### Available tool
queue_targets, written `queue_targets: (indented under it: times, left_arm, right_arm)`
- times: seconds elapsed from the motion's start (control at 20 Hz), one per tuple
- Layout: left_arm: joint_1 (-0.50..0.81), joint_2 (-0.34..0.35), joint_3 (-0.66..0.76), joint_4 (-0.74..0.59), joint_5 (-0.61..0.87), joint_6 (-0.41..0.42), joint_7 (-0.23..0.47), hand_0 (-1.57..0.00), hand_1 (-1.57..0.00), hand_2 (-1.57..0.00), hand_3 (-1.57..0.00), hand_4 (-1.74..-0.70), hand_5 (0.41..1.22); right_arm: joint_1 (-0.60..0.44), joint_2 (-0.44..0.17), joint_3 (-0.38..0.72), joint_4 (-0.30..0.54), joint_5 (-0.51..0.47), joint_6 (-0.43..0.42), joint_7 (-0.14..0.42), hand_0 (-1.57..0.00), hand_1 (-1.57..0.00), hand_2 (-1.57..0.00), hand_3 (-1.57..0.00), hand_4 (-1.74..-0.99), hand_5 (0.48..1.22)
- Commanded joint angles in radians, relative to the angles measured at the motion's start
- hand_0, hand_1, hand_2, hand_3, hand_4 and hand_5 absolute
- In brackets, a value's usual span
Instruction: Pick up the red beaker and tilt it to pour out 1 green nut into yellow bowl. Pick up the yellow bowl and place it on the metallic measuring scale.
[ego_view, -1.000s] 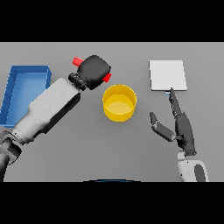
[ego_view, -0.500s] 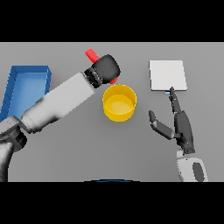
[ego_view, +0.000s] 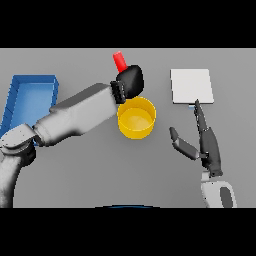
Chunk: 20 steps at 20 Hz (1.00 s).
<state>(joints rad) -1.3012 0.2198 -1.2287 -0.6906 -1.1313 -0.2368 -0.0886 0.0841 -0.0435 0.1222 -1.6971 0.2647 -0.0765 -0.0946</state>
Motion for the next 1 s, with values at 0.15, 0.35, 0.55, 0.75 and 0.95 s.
queue_targets:
  times: [0.15, 0.35, 0.55, 0.75, 0.95]
  left_arm:
    - [-0.036, -0.013, -0.069, 0.012, -0.025, -0.007, -0.01, -1.57, -1.57, -1.57, -1.57, -1.73, 1.221]
    - [-0.074, -0.034, -0.131, 0.008, -0.045, -0.01, -0.006, -1.57, -1.57, -1.57, -1.57, -1.72, 1.221]
    - [-0.175, -0.013, -0.14, 0.057, -0.029, 0.015, -0.07, -1.57, -1.57, -1.57, -1.57, -1.72, 1.221]
    - [-0.292, 0.034, -0.088, 0.141, -0.026, 0.065, -0.071, -1.57, -1.57, -1.57, -1.37, -1.73, 1.221]
    - [-0.397, 0.092, 0.089, 0.304, 0.066, 0.106, -0.032, -1.57, -1.57, -1.57, -1.37, -1.73, 1.221]
  right_arm:
    - [0.002, -0.012, -0.001, -0.007, 0.009, -0.001, -0.001, 0.0, 0.0, 0.0, 0.0, -1.161, 0.634]
    - [-0.001, -0.007, -0.005, 0.001, 0.008, -0.008, 0.004, 0.0, 0.0, 0.0, 0.0, -1.151, 0.634]
    - [0.006, 0.002, -0.004, -0.006, -0.01, 0.0, -0.015, 0.0, 0.0, 0.0, 0.0, -1.157, 0.638]
    - [-0.009, -0.004, 0.0, 0.011, -0.001, 0.003, -0.033, 0.0, 0.0, 0.0, 0.0, -1.156, 0.659]
    - [-0.029, 0.004, 0.002, 0.032, -0.012, 0.013, -0.026, 0.0, 0.0, 0.0, 0.0, -1.16, 0.661]
